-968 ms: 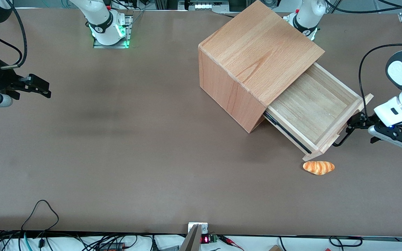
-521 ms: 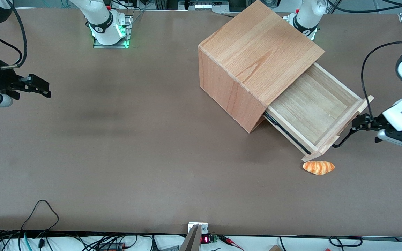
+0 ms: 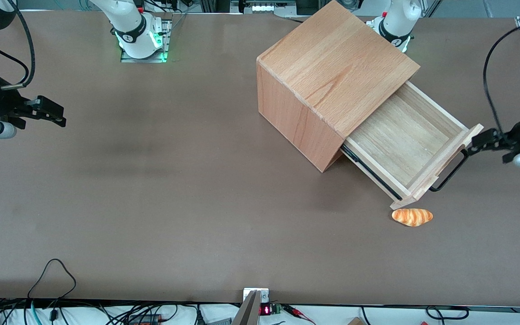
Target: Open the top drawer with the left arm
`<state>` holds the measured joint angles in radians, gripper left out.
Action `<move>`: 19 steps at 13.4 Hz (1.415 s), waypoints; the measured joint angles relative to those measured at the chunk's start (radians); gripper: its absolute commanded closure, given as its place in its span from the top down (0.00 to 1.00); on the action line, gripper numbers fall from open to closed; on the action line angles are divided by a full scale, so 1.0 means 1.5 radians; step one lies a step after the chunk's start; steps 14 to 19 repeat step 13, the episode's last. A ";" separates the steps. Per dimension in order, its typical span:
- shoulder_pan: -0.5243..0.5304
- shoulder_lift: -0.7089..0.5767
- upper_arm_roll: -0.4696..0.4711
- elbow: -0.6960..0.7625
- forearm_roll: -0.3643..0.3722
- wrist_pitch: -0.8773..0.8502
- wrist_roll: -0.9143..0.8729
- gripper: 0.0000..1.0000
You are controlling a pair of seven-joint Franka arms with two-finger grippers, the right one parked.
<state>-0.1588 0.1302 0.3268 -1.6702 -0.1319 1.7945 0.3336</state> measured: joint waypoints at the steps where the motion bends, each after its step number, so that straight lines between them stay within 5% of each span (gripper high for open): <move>1: 0.000 -0.019 0.000 0.001 0.010 -0.024 -0.020 1.00; 7: -0.004 -0.103 -0.017 0.002 0.054 -0.139 -0.155 1.00; 19: -0.005 -0.100 -0.021 0.002 0.056 -0.139 -0.167 1.00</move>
